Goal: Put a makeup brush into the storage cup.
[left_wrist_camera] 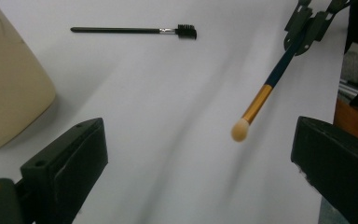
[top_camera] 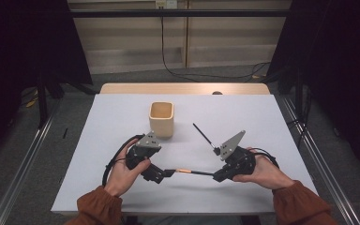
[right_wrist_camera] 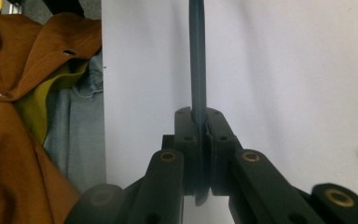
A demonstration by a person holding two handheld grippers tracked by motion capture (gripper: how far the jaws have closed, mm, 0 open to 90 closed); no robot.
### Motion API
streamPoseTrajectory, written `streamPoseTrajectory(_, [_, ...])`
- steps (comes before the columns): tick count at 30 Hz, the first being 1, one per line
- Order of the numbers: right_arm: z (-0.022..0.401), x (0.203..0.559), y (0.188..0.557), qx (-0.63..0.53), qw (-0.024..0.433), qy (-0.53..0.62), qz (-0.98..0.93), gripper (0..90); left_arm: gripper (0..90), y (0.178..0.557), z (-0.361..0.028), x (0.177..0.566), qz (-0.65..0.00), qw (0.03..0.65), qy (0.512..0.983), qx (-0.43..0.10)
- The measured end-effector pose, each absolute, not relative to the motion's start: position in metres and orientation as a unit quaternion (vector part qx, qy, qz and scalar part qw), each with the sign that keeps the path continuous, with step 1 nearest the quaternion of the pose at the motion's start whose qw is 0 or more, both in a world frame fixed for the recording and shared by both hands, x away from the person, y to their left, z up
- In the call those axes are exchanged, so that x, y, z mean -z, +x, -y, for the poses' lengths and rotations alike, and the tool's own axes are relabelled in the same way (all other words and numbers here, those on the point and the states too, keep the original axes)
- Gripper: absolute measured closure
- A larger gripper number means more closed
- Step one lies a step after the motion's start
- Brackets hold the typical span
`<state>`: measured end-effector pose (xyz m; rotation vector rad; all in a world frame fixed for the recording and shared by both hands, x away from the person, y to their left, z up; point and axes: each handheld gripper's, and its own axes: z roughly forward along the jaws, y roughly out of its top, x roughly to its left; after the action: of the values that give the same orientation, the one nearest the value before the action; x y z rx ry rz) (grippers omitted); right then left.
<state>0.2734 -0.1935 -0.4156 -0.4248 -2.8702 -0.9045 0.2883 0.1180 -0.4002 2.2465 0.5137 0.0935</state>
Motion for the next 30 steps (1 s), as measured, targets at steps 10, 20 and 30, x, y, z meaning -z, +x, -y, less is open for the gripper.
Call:
streamPoseTrajectory(10, [0.202, 0.418, 0.276, 0.332, 0.044, -0.164, 0.928, 85.1, 3.1, 0.279, -0.131, 0.402, -0.212, 0.439, 0.871, -0.057])
streamPoseTrajectory(20, [0.209, 0.424, 0.274, 0.379, 0.039, -0.194, 0.904, 85.2, 2.8, 0.277, -0.138, 0.407, -0.22, 0.458, 0.86, -0.053])
streamPoseTrajectory(30, [0.213, 0.422, 0.27, 0.442, 0.027, -0.193, 0.876, 85.1, 3.0, 0.276, -0.137, 0.409, -0.214, 0.464, 0.858, -0.054])
